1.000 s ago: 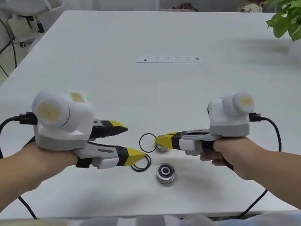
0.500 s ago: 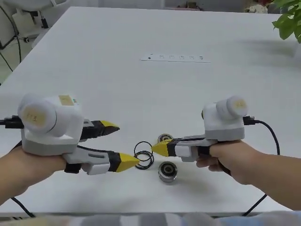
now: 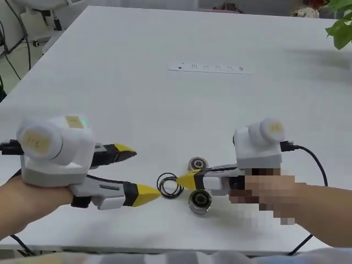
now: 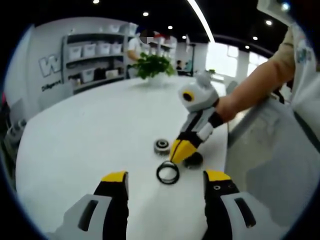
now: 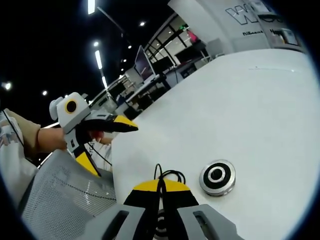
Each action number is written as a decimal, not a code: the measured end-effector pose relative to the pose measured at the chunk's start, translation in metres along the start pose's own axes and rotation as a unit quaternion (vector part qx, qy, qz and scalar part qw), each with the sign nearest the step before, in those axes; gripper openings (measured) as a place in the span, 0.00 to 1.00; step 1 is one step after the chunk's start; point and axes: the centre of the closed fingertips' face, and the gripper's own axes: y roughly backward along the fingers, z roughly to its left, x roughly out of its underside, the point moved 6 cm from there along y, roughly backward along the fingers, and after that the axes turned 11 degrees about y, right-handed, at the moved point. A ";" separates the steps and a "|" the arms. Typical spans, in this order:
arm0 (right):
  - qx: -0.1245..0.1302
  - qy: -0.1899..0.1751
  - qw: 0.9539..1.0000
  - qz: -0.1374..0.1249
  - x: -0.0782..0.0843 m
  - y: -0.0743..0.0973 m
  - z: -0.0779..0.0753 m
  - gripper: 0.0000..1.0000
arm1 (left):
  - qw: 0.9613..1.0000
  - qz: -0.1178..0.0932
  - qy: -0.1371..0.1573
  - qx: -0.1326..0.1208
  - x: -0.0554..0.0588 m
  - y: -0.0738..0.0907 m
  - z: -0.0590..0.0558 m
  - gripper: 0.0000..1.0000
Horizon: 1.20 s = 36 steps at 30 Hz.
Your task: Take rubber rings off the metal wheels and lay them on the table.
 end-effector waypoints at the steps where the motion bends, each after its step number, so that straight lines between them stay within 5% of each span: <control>1: 0.001 0.000 1.000 0.001 0.000 0.000 0.000 0.00 | 1.000 0.000 0.000 0.000 0.000 0.000 0.000 0.61; 17: 0.018 -0.012 1.000 0.011 0.007 0.000 -0.005 0.02 | 1.000 0.006 0.006 -0.001 0.004 -0.001 0.001 0.61; 36: 0.035 0.028 0.999 0.019 0.001 0.009 -0.006 0.12 | 1.000 0.010 0.010 -0.005 0.005 0.003 0.002 0.61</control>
